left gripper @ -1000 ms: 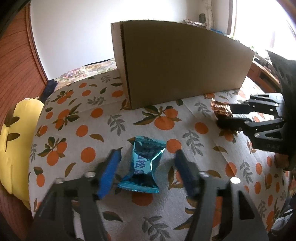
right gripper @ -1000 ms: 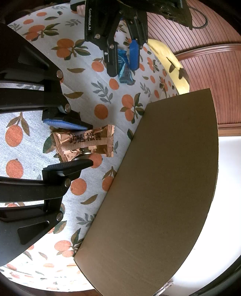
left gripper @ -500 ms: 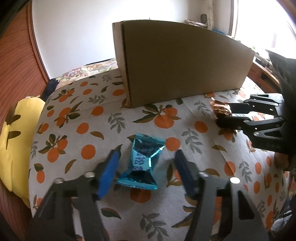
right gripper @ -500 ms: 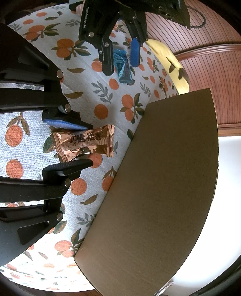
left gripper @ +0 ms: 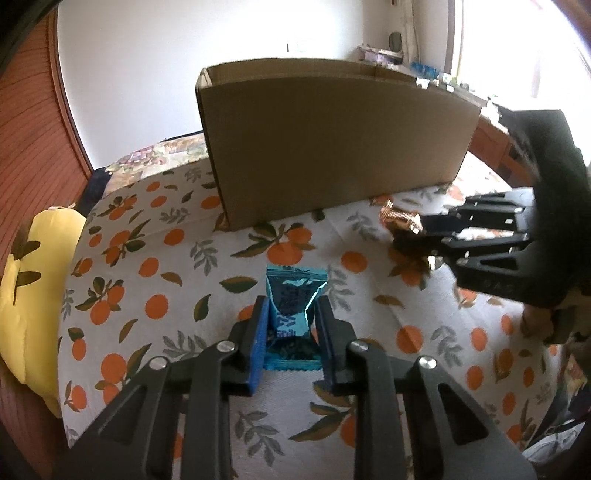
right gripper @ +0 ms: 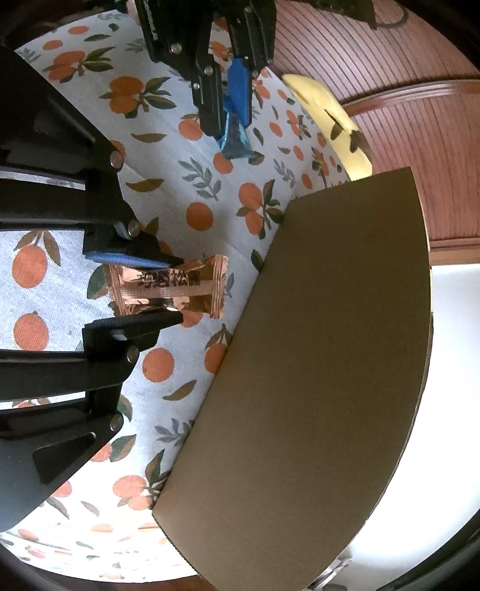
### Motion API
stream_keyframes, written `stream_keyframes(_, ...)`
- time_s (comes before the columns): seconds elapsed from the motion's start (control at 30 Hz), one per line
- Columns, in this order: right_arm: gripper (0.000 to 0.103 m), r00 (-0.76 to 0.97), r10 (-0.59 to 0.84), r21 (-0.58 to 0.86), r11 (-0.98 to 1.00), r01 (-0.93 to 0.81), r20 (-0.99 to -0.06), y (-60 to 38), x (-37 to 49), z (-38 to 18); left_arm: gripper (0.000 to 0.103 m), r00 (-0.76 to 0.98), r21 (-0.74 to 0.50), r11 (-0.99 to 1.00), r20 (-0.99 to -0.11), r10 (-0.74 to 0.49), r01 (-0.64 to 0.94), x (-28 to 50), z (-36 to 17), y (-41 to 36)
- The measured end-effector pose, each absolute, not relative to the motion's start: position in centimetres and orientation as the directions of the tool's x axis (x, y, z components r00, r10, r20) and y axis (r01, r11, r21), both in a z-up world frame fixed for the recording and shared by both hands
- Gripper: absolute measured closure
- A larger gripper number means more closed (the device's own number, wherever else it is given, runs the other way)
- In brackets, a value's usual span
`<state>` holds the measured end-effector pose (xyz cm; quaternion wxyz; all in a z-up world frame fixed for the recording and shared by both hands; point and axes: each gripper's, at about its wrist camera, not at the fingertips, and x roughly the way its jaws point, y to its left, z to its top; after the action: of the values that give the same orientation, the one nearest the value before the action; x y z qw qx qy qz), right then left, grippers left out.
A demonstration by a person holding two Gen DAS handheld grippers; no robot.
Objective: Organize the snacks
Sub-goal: 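Lift both held snacks and carry them over the cardboard box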
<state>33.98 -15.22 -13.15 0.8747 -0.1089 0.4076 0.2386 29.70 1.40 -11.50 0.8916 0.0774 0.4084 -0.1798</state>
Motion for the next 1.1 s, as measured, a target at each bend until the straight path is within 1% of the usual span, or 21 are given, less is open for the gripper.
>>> stream_keyframes(0.2,0.083,0.566,0.347,0.026,0.867,-0.497,-0.747,-16.5,32.8,-12.2,0.08,0.622,-0.022,0.925,-0.734,-0.272,0.378,29.2,-10.3,1.1)
stream_keyframes(0.43,0.083,0.605,0.347,0.028,0.881,-0.473,-0.717,-19.1,30.0,-9.7,0.08,0.637,-0.036,0.925,-0.715,-0.288,0.378,28.1,-9.1,-0.1)
stream_keyframes(0.8,0.083,0.684,0.315,-0.003,0.907,-0.42,-0.658,-22.7,25.7,-4.9,0.08,0.695,-0.018,0.906,-0.635,-0.338,0.424,24.9,-3.4,-3.5)
stream_keyframes(1.1,0.083,0.731,0.296,-0.016,0.922,-0.386,-0.615,-25.1,22.5,-1.8,0.08,0.735,-0.007,0.901,-0.577,-0.358,0.433,22.3,0.1,-4.9)
